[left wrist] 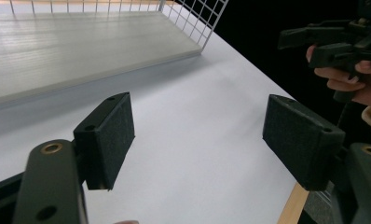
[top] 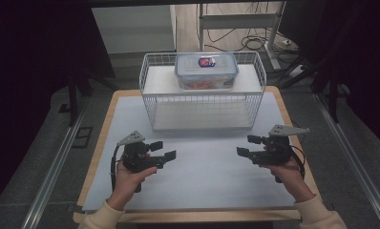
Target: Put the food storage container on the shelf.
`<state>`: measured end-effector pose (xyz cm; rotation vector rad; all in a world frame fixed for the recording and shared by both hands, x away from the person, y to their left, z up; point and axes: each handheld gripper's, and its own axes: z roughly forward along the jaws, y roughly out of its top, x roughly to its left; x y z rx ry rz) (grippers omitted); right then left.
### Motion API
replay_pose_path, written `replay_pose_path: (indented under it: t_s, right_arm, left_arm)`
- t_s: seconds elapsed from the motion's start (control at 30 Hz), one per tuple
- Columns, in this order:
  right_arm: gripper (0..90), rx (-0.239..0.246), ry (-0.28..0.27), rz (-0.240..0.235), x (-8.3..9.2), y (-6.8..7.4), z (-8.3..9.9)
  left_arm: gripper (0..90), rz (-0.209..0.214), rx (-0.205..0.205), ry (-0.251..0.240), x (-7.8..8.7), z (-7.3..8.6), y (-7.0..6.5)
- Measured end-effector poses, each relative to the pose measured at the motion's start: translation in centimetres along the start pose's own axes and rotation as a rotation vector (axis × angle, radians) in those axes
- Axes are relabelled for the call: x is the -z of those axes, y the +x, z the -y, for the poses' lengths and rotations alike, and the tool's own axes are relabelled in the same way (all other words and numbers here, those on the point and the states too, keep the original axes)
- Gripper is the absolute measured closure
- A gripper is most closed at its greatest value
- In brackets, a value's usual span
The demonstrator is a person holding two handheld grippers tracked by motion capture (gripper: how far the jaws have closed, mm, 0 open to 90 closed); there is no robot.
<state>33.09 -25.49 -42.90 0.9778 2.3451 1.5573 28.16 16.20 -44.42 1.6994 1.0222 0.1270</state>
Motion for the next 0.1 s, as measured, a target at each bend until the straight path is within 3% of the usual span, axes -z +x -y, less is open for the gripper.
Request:
replay_pose_path:
  t_s: [0.1]
  right_arm:
    - [21.8, 0.010, -0.002, 0.014, 0.18, 0.11, 0.39]
  left_arm:
    - [24.0, 0.003, -0.004, 0.002, 0.01, 0.02, -0.02]
